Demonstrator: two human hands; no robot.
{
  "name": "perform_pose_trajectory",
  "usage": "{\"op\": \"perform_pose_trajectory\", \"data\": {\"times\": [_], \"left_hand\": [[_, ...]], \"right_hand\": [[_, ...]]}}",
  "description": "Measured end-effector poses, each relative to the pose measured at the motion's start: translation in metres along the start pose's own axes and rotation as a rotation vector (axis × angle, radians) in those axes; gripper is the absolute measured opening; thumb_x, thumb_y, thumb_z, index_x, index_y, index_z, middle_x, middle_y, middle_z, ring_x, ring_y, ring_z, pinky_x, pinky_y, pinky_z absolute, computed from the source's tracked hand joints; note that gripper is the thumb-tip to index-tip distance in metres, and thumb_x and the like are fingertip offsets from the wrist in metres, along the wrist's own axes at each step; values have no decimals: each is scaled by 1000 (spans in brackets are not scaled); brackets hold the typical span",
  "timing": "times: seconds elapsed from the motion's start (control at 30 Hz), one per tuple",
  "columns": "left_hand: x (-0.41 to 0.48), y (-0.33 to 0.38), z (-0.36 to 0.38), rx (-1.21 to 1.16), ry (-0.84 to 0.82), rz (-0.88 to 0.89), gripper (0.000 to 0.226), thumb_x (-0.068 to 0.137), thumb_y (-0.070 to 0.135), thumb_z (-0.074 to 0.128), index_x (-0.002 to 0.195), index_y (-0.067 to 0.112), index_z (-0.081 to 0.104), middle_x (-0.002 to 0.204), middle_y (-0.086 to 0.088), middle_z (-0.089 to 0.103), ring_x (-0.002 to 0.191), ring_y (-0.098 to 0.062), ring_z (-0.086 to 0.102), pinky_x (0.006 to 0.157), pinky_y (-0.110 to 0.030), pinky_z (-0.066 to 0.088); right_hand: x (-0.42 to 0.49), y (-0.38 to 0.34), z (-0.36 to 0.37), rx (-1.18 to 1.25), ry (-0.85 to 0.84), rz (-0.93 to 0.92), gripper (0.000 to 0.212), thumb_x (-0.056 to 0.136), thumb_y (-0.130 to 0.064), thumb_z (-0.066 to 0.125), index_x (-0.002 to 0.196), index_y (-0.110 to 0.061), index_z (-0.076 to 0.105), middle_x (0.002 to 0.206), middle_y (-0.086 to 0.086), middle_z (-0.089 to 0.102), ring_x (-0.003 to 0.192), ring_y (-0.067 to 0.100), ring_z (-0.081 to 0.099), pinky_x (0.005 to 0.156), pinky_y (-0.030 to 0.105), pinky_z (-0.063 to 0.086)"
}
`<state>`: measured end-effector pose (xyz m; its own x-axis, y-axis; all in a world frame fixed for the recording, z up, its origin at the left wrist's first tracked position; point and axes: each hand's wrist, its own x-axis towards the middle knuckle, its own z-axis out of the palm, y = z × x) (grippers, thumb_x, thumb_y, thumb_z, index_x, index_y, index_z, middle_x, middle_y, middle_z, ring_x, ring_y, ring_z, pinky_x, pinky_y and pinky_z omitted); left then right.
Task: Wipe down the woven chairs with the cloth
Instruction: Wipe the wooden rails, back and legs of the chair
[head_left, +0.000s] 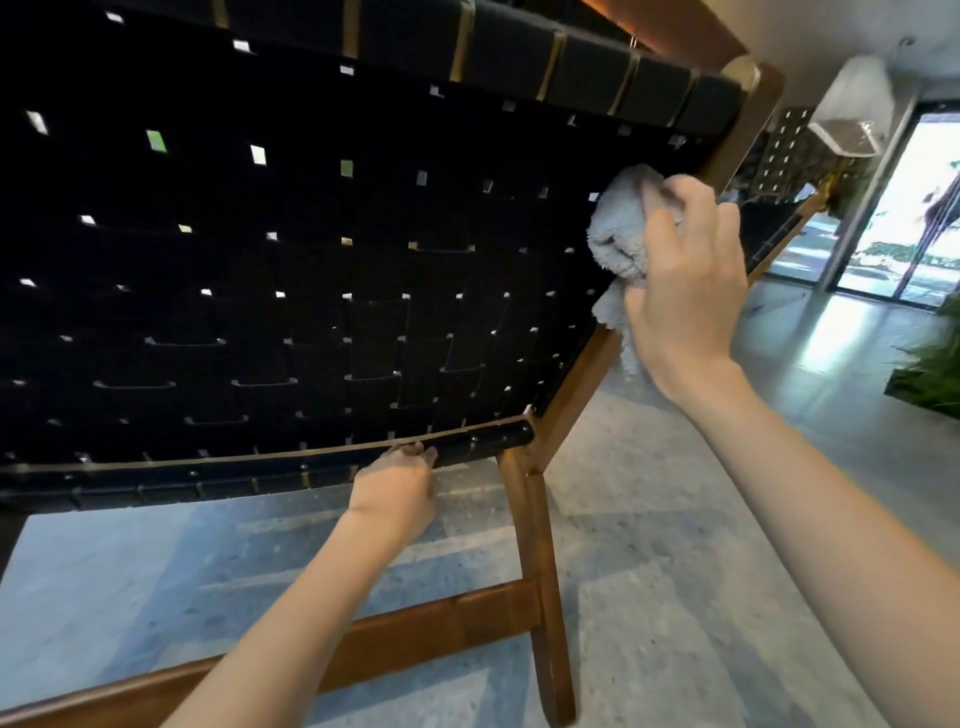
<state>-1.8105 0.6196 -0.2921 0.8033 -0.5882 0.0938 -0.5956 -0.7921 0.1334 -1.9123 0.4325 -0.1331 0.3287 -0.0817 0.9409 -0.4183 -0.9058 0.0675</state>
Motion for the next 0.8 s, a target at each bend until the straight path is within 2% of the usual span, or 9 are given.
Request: {"op": "perform_pose_trajectory", "data": {"times": [0.13, 0.23, 0.33, 0.43, 0.5, 0.57, 0.67, 0.73, 0.8], "left_hand": [[-3, -3, 5, -23, 2, 21, 55, 99, 18, 40, 150, 21, 21, 157, 2, 17, 141, -18, 25, 106, -32, 38], [-5, -8, 6, -48, -11, 32, 59, 98, 16, 42, 151, 22, 17, 158, 4, 13, 144, -17, 18, 110, -36, 35], [-4, -13, 5, -75, -15, 42, 60, 98, 17, 42, 151, 23, 15, 158, 4, 15, 143, -17, 19, 110, -40, 35], [-3, -17, 6, -66, -8, 50, 61, 98, 17, 42, 151, 24, 14, 157, 6, 16, 143, -15, 18, 111, -40, 33], [-3, -18, 8, -62, 0, 63, 60, 98, 18, 41, 151, 24, 14, 157, 7, 16, 143, -14, 17, 112, -40, 31], [-1, -20, 9, -60, 15, 75, 60, 98, 19, 41, 151, 24, 14, 157, 7, 16, 143, -14, 16, 112, -39, 31], [0, -24, 13, -68, 22, 88, 59, 99, 18, 41, 151, 25, 13, 157, 7, 15, 143, -14, 15, 112, -39, 31], [0, -26, 17, -59, 39, 109, 59, 99, 16, 40, 151, 24, 14, 158, 7, 13, 144, -15, 12, 113, -38, 30], [-3, -28, 23, -40, 44, 137, 60, 99, 13, 39, 152, 23, 13, 159, 6, 8, 146, -16, 5, 114, -40, 28]], "right_hand": [[-10, -10, 21, 2, -51, 57, 56, 92, 5, 41, 146, -7, 34, 144, 12, 41, 120, 30, 44, 89, 36, 40], [-42, -18, 41, -46, -153, 30, 58, 85, 6, 57, 141, 0, 41, 138, 18, 48, 114, 34, 52, 86, 39, 46], [-83, -27, 63, -48, -334, -4, 66, 78, 10, 63, 139, 5, 41, 134, 23, 50, 111, 37, 54, 84, 43, 49], [-117, -36, 84, 34, -506, -19, 68, 77, 13, 59, 140, 9, 35, 134, 28, 46, 116, 43, 48, 95, 48, 43], [-135, -41, 97, 149, -587, 51, 59, 83, 5, 47, 141, 7, 35, 138, 27, 42, 124, 42, 41, 102, 49, 36], [-150, -45, 108, 153, -696, 71, 58, 89, -2, 46, 144, 1, 29, 143, 20, 37, 128, 35, 37, 105, 43, 32], [-163, -48, 121, 63, -815, 29, 77, 90, -8, 57, 151, -8, 10, 150, 9, 23, 128, 26, 32, 102, 33, 34], [-162, -48, 120, 109, -798, 53, 74, 89, -5, 55, 151, -10, 15, 148, 8, 24, 124, 26, 34, 98, 33, 39], [-159, -43, 113, 217, -805, 76, 65, 89, -2, 53, 148, -9, 28, 142, 9, 33, 119, 27, 39, 93, 33, 43]]}}
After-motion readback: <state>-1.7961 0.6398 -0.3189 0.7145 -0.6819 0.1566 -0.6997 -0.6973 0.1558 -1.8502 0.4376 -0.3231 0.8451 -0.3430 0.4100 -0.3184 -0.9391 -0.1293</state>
